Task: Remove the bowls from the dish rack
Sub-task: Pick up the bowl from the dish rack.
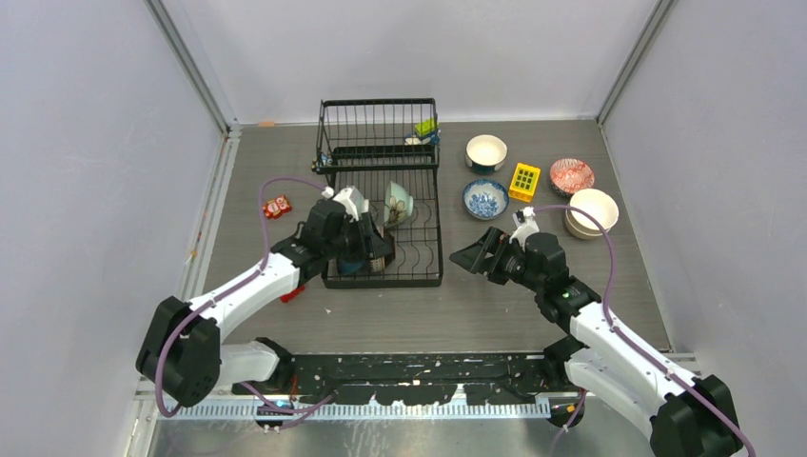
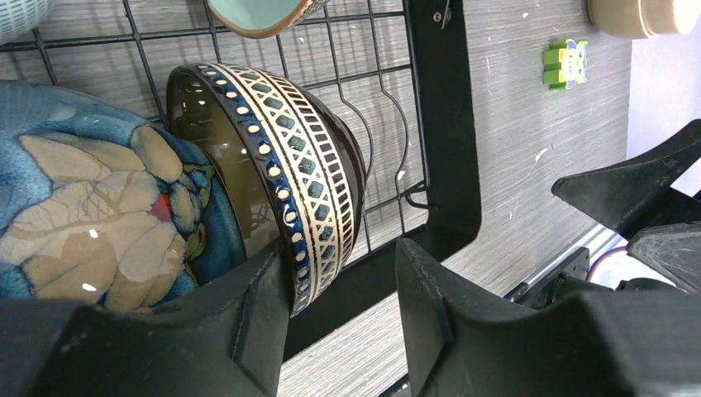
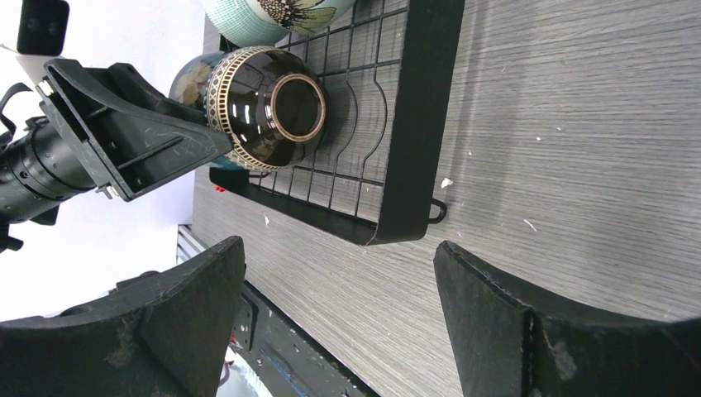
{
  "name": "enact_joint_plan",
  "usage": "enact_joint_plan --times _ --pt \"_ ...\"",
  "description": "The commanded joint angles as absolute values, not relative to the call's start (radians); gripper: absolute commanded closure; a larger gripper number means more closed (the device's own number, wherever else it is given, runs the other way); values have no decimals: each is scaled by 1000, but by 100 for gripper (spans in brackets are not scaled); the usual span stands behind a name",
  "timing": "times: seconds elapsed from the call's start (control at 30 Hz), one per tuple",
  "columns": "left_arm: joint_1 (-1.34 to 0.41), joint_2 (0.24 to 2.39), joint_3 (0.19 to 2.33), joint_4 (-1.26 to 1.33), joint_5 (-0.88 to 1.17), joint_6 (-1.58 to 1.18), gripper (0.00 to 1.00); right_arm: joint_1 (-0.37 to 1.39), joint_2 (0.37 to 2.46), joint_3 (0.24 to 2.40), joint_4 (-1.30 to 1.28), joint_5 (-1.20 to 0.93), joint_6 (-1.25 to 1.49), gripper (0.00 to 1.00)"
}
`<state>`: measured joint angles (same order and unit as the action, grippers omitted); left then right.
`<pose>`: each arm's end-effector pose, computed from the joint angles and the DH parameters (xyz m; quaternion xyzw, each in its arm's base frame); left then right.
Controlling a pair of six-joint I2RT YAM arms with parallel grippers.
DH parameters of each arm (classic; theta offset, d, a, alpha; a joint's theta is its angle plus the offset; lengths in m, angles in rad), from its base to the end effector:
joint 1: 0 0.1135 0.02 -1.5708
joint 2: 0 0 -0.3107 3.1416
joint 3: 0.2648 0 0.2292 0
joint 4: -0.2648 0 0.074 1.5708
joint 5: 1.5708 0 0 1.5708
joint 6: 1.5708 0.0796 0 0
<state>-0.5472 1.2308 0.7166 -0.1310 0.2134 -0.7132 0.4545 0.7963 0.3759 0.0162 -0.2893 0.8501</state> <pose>0.2131 -0.1496 0.2586 -0.0264 0.8906 -0.3386 0.3025 0.1404 0.0939 0.2410 0.0845 0.8254 0.4265 0.3601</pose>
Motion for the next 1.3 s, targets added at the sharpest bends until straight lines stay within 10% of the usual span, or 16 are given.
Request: enact_joint_plan --times 0.0,1.27 --pt "-556 1236 708 -5 306 -709 53 457 773 388 28 -279 836 12" --pt "-514 1190 569 251 362 -768 100 458 815 371 51 -278 827 12"
